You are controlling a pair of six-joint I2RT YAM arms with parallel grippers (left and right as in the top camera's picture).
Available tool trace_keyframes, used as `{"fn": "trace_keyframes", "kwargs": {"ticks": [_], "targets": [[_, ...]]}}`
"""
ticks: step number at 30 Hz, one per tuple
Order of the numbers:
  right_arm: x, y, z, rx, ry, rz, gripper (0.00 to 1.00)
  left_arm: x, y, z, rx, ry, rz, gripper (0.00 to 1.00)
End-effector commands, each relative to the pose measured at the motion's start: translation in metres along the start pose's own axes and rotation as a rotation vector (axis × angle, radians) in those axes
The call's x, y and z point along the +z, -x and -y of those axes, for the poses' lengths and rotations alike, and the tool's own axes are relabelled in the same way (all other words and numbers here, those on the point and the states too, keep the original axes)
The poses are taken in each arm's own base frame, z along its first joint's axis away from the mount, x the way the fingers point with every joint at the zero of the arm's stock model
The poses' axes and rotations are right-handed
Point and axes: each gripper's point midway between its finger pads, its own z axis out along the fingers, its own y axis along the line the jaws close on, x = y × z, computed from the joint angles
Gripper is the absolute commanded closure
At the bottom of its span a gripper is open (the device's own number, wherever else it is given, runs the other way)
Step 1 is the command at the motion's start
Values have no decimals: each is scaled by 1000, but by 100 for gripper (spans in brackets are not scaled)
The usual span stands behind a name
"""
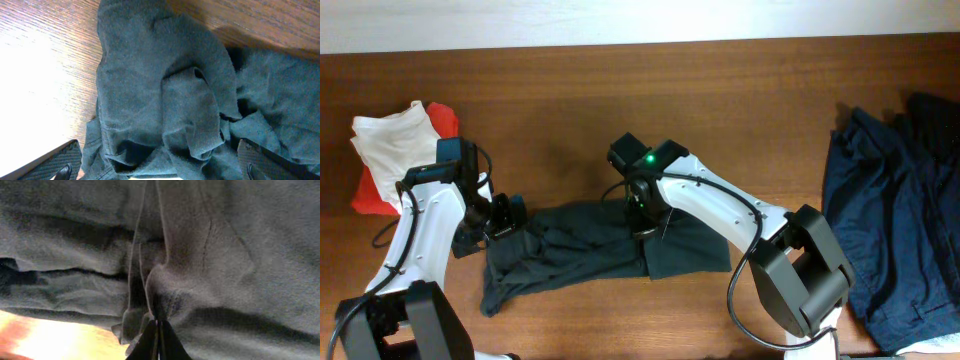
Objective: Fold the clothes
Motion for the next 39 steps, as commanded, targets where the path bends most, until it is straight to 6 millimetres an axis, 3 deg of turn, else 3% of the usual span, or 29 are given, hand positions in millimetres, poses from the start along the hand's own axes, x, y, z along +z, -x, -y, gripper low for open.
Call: {"fn": "trace_keyframes", "kwargs": {"ticks": [1, 3, 4, 5, 6, 8, 10, 12, 13, 14, 15, 18, 22, 23, 25, 26, 27, 31, 33, 35, 37, 38, 39], "targets": [[-11, 8, -13, -28, 66, 40, 96, -7, 6, -1, 6, -1, 30, 1], [-14, 12, -36, -124, 189, 52, 96, -7, 6, -1, 6, -1, 30, 1], [-14, 16, -34, -124, 175, 69, 89, -7, 6, -1, 6, -1, 30, 1], [-14, 19, -32, -125, 165, 81, 71, -7, 6, -1, 7, 0, 30, 1], [-14, 19, -32, -125, 163, 83, 64, -7, 6, -1, 7, 0, 29, 1], [-13, 17, -30, -122, 151, 73, 65, -7, 5, -1, 6, 0, 28, 1], [-18, 7, -5, -96, 40, 36, 66, -7, 4, -2, 6, 2, 22, 1], [-55, 4, 36, 28, -98, 63, 66, -7, 1, -6, 50, 22, 12, 1], [-77, -2, 64, 136, -82, 62, 60, -5, -1, -17, 54, 86, 7, 1], [-79, -10, 74, 172, -61, 20, 41, 0, -5, -24, 54, 119, -3, 1], [-77, -14, 83, 198, -64, -8, 31, 4, -6, -24, 54, 120, -2, 1], [-68, -23, 92, 219, -75, -48, 30, 28, -13, -26, 70, 110, 1, 1], [-64, -25, 92, 219, -77, -53, 31, 73, -41, -8, 75, -36, -27, 1], [-64, -25, 92, 220, -76, -53, 31, 78, -45, -7, 76, -50, -30, 5], [-64, -25, 92, 220, -77, -53, 31, 81, -47, -4, 76, -68, -33, 50], [-64, -24, 92, 219, -78, -53, 31, 80, -46, -4, 76, -69, -28, 84], [-65, -24, 95, 221, -91, -49, 31, 80, -42, -3, 77, -71, -14, 99], [-69, -21, 131, 267, -120, -42, 32, 55, -9, 0, 71, -67, 59, 100], [-72, -20, 160, 308, -112, -41, 32, 25, 13, -19, 21, -1, 89, 100], [-75, -22, 190, 373, -103, -38, 31, -18, 32, -49, -59, 70, 109, 100], [-76, -24, 203, 391, -98, -37, 32, -42, 32, -39, -52, 36, 92, 99], [-77, -24, 206, 387, -97, -38, 32, -55, 26, -20, -18, -12, 68, 99], [-77, -24, 207, 388, -97, -37, 32, -62, 17, 11, 48, -84, 39, 100]]}}
